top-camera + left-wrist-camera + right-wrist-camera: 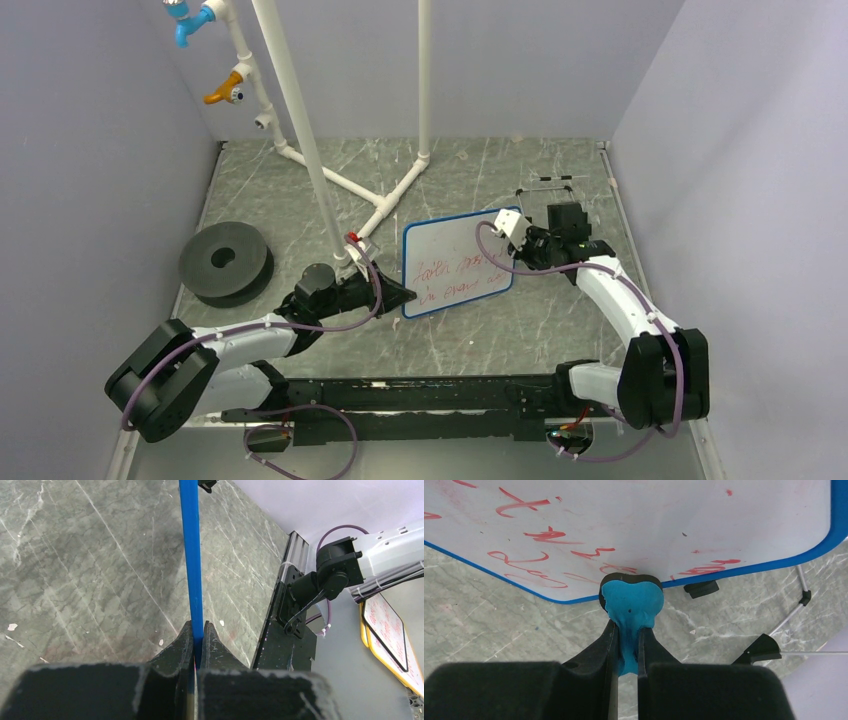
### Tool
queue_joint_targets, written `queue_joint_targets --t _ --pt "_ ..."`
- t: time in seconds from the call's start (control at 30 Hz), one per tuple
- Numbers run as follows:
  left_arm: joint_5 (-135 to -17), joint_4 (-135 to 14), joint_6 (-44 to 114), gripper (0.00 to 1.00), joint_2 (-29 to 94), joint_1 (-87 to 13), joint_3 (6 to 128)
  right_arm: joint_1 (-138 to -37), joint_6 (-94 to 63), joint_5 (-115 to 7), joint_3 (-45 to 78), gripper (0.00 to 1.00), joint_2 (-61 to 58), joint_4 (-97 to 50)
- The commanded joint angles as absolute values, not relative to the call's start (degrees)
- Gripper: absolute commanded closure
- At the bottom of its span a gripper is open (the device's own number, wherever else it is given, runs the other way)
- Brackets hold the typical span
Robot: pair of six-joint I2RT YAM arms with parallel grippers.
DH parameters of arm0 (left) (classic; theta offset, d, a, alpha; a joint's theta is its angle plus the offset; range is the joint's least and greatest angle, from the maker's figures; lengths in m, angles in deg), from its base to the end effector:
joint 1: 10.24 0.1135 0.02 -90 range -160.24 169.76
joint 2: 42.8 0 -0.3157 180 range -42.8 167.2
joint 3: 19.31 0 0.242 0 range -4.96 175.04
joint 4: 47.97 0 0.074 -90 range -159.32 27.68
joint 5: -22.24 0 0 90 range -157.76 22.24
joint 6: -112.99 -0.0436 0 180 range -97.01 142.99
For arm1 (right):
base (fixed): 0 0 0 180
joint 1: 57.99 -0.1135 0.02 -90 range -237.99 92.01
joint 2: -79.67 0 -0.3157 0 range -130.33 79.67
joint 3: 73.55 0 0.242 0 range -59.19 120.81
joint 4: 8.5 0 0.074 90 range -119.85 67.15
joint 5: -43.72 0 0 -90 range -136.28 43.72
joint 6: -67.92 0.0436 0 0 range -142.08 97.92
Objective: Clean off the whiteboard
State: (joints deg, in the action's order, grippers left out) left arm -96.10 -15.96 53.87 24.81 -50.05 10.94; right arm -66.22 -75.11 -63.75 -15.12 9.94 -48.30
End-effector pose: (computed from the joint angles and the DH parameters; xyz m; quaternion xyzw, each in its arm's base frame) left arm 0.1434 -0.1465 0.2481 0.2201 0.7018 -0.5253 0.4278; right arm 0.2164 0.0445 0.2723 -0.5184 0.7762 0.0070 0.3589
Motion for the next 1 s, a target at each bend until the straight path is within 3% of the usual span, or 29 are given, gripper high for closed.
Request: queue_joint_targets --t 0.0,0.33,0.73,0.97 --pt "-100.2 -10.8 52.4 1.00 23.0 -50.5 14.0 -66.0 -74.2 -63.9 -11.9 1.00 10.2 -47.4" --pt "-99.8 -11.3 52.3 1.00 22.5 -50.6 13.9 -66.0 -71.3 -59.7 -1.5 1.00 6.6 -45.5" --pt "-100.0 -11.2 52.1 1.00 22.6 -50.6 14.1 -66.0 -78.2 -60.5 -14.2 1.00 10.6 -47.6" --pt "-100.2 -10.8 52.4 1.00 23.0 -50.5 14.1 -66.4 -74.7 -59.1 -12.4 1.00 9.6 -45.6"
